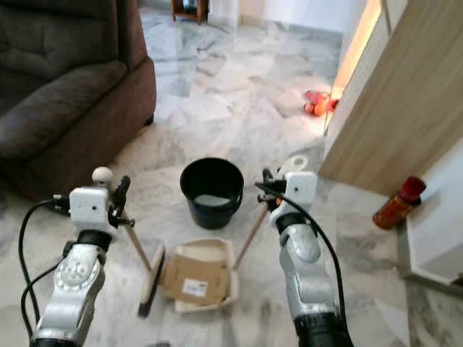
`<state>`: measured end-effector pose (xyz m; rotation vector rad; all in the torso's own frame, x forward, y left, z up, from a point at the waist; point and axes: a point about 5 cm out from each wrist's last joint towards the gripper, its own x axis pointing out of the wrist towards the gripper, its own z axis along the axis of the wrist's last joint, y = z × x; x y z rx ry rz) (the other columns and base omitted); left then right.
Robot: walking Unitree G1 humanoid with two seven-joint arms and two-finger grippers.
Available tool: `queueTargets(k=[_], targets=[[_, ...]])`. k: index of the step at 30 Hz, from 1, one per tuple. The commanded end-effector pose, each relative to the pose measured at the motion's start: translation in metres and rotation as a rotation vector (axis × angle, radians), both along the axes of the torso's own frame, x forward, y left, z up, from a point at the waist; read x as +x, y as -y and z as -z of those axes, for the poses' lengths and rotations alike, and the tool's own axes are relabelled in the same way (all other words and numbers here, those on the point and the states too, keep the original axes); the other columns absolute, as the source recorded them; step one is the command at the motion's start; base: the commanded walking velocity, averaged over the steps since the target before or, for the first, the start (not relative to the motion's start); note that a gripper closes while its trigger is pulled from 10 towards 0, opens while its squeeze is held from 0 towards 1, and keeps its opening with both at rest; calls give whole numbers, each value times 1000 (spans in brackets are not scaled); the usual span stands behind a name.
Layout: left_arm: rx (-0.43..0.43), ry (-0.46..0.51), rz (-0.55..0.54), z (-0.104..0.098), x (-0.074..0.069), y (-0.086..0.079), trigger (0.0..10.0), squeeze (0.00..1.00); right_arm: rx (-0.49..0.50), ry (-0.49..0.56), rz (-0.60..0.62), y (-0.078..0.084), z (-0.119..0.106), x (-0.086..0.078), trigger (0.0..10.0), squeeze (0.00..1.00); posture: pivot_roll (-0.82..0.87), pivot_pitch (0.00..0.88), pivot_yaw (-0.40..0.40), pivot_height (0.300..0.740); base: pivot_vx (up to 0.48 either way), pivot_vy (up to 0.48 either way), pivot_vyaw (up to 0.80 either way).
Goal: Sweep floor
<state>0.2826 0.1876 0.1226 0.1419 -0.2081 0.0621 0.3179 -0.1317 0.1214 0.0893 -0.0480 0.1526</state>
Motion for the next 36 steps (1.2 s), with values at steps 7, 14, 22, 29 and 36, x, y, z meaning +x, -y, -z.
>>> queueTargets(k=[7, 14, 22, 29, 36], targets=[[32, 47, 22, -10, 2, 5, 10000, 0, 45, 46, 1, 1, -10, 1, 10000, 0, 117, 142, -16, 740, 237, 0, 0], [28, 42, 29, -9, 2, 5, 10000, 0, 25, 49, 7, 5, -11, -2, 10000, 0, 114, 145, -14, 740, 0, 0, 0], [28, 39, 30, -9, 2, 5, 10000, 0, -1, 103, 14, 11, -31, -10, 10000, 0, 110, 147, -7, 740, 0, 0, 0], [34, 37, 37, -9, 3, 4, 10000, 0, -5, 177, 12, 18, -61, -24, 10000, 0, 105, 147, 0, 740, 0, 0, 0], [37, 35, 44, -9, 5, 5, 10000, 0, -29, 215, -22, 19, -91, -36, 10000, 0, 102, 140, 7, 740, 0, 0, 0]])
